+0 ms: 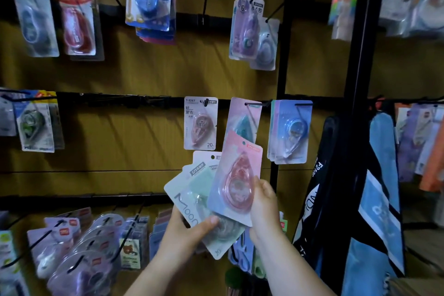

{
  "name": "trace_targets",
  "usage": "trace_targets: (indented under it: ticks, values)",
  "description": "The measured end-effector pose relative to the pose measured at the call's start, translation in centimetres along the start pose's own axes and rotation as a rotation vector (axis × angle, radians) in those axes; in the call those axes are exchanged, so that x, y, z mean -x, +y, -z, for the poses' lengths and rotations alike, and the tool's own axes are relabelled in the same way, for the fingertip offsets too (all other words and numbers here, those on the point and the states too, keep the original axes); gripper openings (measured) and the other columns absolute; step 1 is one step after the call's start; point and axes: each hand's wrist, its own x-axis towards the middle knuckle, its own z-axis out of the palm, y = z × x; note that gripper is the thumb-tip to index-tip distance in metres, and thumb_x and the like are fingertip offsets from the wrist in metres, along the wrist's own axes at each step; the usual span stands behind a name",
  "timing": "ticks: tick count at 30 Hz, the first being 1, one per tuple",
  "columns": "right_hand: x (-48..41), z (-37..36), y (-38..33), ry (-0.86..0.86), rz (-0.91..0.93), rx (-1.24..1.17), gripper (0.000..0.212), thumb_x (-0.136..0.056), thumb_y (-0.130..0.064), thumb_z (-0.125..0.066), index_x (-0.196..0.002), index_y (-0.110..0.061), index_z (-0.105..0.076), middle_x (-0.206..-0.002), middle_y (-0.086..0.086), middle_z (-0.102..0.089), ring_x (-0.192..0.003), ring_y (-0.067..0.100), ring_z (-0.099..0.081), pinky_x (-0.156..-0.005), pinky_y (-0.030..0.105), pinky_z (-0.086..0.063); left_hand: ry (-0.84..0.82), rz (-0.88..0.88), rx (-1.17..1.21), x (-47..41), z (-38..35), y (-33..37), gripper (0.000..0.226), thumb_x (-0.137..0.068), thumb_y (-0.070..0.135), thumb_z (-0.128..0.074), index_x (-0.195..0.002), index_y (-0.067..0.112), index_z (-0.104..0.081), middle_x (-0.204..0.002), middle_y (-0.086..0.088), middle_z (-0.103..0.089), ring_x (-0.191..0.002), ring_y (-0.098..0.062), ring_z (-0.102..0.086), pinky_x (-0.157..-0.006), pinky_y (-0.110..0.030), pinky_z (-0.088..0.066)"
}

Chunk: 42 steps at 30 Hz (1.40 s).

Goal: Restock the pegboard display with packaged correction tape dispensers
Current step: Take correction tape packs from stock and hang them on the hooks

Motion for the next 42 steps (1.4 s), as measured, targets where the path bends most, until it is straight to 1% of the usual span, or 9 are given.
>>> trace_targets:
  ticks: [5,9,13,21,26,30,33,38,42]
  values:
    - [-0.2,0.8,-0.8,0.024,0.089,0.037,0.031,-0.095,-0.020,-0.041,-0.065,-0.016,-0.046,-0.076,0.011,-0.052,-0.074,0.022,-0.049,-0.070,0.032,-0.040,0.111,-0.044,-0.035,-0.2,-0.4,0.4,0.068,-0.054,0.016,-0.075,-0.114,0.023,-0.044,-0.112,-0.004,-0.061,-0.104,-0.027,-0.060,-0.089,-0.051,-0.051]
    - [-0.5,2.4,-2.6,0.066,0.221,0.106,0.033,-0.094,-0.015,-0.043,-0.061,-0.016,-0.044,-0.064,0.003,-0.045,-0.063,0.016,-0.040,-0.055,0.019,-0.034,0.162,-0.072,-0.028,-0.5,0.1,0.9,0.065,-0.069,-0.003,-0.072,-0.120,0.016,-0.038,-0.099,0.000,-0.061,-0.089,-0.015,-0.061,-0.070,-0.029,-0.052]
    - [-0.9,3.9,-5.2,0.081,0.331,0.147,0.035,-0.093,-0.012,-0.045,-0.059,-0.014,-0.039,-0.059,0.001,-0.033,-0.056,0.012,-0.028,-0.040,0.010,-0.025,0.161,-0.103,-0.075,-0.5,0.5,1.7,0.063,-0.068,-0.005,-0.071,-0.112,0.020,-0.035,-0.088,0.005,-0.059,-0.080,-0.009,-0.058,-0.066,-0.026,-0.050]
    - [-1.7,3.5,-8.3,0.053,0.468,0.185,0.038,-0.092,-0.011,-0.047,-0.056,-0.014,-0.036,-0.057,0.002,-0.027,-0.038,-0.001,-0.030,-0.040,0.010,-0.024,0.155,-0.106,-0.093,-0.6,0.8,2.9,0.061,-0.069,-0.005,-0.071,-0.112,0.020,-0.035,-0.087,0.006,-0.058,-0.077,-0.006,-0.057,-0.062,-0.023,-0.049]
    - [-1.7,4.7,-7.0,0.026,0.446,0.209,0.031,-0.091,-0.011,-0.048,-0.075,0.015,-0.048,-0.068,0.009,-0.036,-0.051,0.001,-0.032,-0.044,0.011,-0.026,0.165,-0.098,-0.103,-0.6,1.5,2.9,0.059,-0.068,-0.005,-0.071,-0.111,0.017,-0.037,-0.086,0.005,-0.059,-0.076,-0.007,-0.058,-0.049,-0.013,-0.052]
    - [-1.4,4.9,-7.7,0.028,0.444,0.172,0.023,-0.092,-0.013,-0.047,-0.074,0.001,-0.051,-0.064,0.006,-0.035,-0.046,0.000,-0.033,-0.045,0.010,-0.026,0.159,-0.090,-0.105,-0.4,1.4,2.7,0.058,-0.069,-0.004,-0.071,-0.111,0.017,-0.037,-0.086,0.003,-0.060,-0.076,-0.009,-0.059,-0.047,-0.012,-0.052]
    - [-1.6,4.5,-8.6,0.041,0.474,0.155,0.031,-0.092,-0.013,-0.047,-0.071,0.010,-0.045,-0.065,0.007,-0.035,-0.053,0.001,-0.034,-0.051,0.015,-0.028,0.159,-0.085,-0.103,-0.3,1.4,2.8,0.058,-0.069,-0.004,-0.071,-0.111,0.017,-0.038,-0.087,0.003,-0.060,-0.077,-0.010,-0.059,-0.048,-0.013,-0.052]
    - [-2.2,4.3,-8.5,0.064,0.459,0.168,0.037,-0.092,-0.016,-0.048,-0.085,0.021,-0.047,-0.076,0.011,-0.041,-0.074,0.020,-0.036,-0.067,0.029,-0.028,0.158,-0.081,-0.107,-0.1,1.6,2.8,0.056,-0.069,-0.003,-0.071,-0.111,0.016,-0.040,-0.089,0.001,-0.061,-0.078,-0.012,-0.060,-0.048,-0.015,-0.053]
    - [-2.2,4.3,-7.8,0.067,0.436,0.180,0.037,-0.092,-0.016,-0.048,-0.083,0.019,-0.048,-0.074,0.010,-0.040,-0.073,0.020,-0.034,-0.063,0.027,-0.027,0.164,-0.094,-0.124,0.1,1.5,2.9,0.052,-0.070,-0.006,-0.069,-0.108,0.015,-0.040,-0.086,0.002,-0.058,-0.076,-0.009,-0.057,-0.045,-0.010,-0.049]
